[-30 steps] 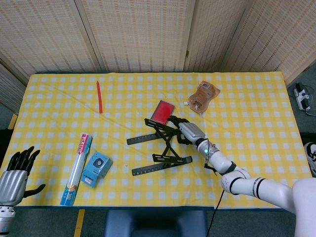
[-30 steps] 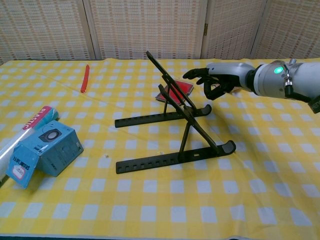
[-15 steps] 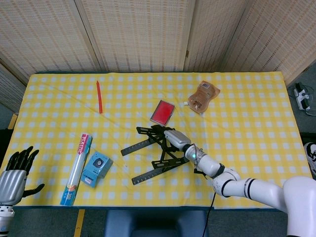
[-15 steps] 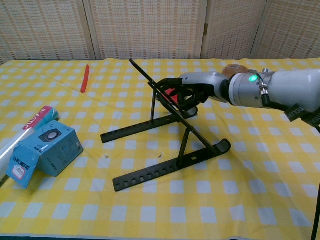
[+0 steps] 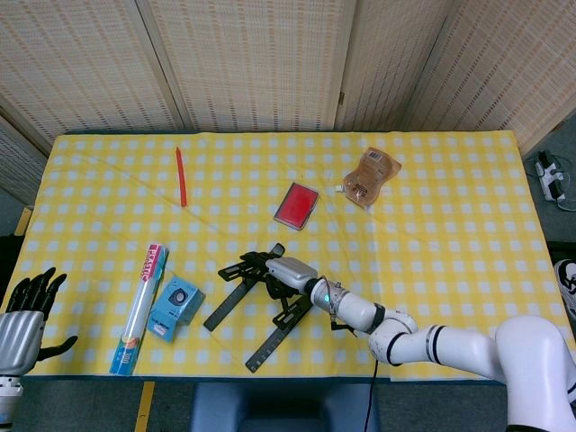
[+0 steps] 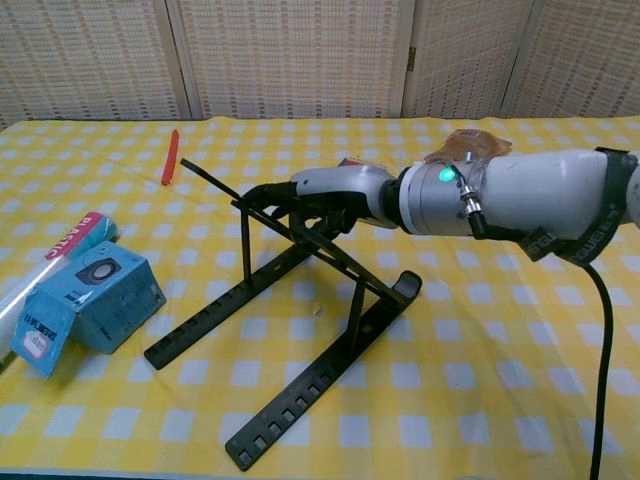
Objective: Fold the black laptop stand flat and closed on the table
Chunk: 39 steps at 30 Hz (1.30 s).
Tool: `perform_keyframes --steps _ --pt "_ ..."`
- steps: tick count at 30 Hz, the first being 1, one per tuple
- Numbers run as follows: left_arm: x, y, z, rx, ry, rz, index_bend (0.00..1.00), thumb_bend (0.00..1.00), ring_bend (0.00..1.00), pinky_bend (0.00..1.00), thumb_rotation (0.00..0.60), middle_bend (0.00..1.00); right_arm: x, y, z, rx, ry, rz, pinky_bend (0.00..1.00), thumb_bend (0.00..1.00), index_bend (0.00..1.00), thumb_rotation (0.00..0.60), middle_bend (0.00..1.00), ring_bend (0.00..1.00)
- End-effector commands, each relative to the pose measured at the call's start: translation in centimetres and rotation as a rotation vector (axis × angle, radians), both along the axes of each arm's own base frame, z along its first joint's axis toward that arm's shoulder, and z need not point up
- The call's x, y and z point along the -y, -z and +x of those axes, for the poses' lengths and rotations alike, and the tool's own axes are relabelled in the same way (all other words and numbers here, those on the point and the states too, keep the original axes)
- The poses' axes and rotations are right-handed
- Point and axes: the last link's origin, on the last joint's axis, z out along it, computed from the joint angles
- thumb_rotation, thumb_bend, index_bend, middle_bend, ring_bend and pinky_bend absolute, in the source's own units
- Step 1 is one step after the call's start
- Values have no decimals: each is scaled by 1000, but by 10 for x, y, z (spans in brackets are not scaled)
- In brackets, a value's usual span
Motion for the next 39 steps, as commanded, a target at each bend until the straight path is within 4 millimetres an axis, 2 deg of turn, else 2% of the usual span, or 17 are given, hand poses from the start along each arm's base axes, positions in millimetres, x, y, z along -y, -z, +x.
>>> perform_keyframes --steps 1,7,11,12,16,19,22,27,31,39 --pt "0 -1 0 1 -1 1 0 90 0 0 600 0 2 -12 -6 21 -18 -55 0 1000 0 600 11 28" --pt "-1 0 2 3 11 -1 0 89 0 0 600 0 5 -42 -32 10 -25 -154 0 1000 0 600 1 27" --pt "-2 2 5 7 24 -6 0 90 0 0 600 0 -4 -69 -66 -67 -39 -210 0 984 0 600 0 13" --pt "-1 2 6 8 26 -6 0 90 0 0 600 0 -8 -75 -77 -105 -47 -215 0 937 0 600 0 6" --pt "-1 2 7 7 29 -5 0 89 0 0 600 0 -18 -85 -102 -193 -72 -244 0 638 0 600 0 0" --pt "-1 3 10 10 39 -7 0 89 0 0 600 0 -28 -85 -112 -222 -79 -248 0 480 0 600 0 0" --pt "-1 3 12 11 47 -7 0 89 0 0 600 0 -37 -81 -116 -233 -97 -241 0 408 0 600 0 0" --pt "-1 1 12 10 48 -3 0 90 0 0 600 0 -53 -68 -119 -231 -128 -221 0 398 0 600 0 0" --pt "1 0 12 12 48 0 0 90 0 0 600 0 -55 -56 -116 -219 -143 -220 0 397 0 600 0 0" --pt "2 -1 10 14 39 2 0 90 0 0 600 0 -56 -29 -96 -145 -173 -245 0 395 0 600 0 0"
